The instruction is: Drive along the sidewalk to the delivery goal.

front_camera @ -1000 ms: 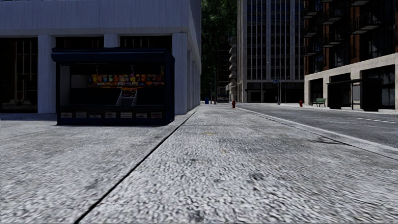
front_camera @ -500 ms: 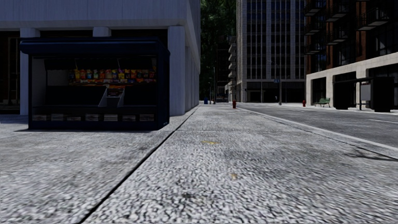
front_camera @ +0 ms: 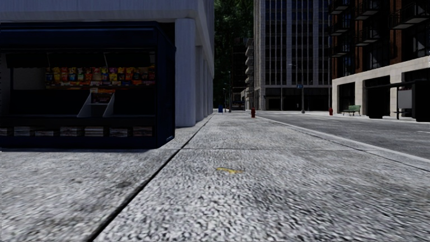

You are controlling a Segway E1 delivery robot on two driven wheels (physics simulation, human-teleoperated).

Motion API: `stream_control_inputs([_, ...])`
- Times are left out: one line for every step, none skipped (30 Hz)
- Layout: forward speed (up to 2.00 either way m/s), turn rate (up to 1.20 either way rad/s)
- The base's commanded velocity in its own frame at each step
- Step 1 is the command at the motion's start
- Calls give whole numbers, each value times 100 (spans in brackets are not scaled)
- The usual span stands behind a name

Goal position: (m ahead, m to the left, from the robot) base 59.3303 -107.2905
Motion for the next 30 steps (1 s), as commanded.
stream_control_inputs([200,-25])
stream_control_inputs([200,-25])
stream_control_inputs([200,-25])
stream_control_inputs([200,-26])
stream_control_inputs([200,-26])
stream_control_inputs([200,-26])
stream_control_inputs([200,-26])
stream_control_inputs([200,-26])
stream_control_inputs([200,-26])
stream_control_inputs([200,-26])
stream_control_inputs([200,-26])
stream_control_inputs([200,-26])
stream_control_inputs([200,-26])
stream_control_inputs([200,-26])
stream_control_inputs([200,-26])
stream_control_inputs([200,-26])
stream_control_inputs([200,-10])
stream_control_inputs([200,-10])
stream_control_inputs([200,0])
stream_control_inputs([200,0])
stream_control_inputs([200,0])
stream_control_inputs([200,0])
stream_control_inputs([200,0])
stream_control_inputs([200,0])
stream_control_inputs([200,0])
stream_control_inputs([200,0])
stream_control_inputs([200,0])
stream_control_inputs([200,0])
stream_control_inputs([200,0])
stream_control_inputs([200,0])
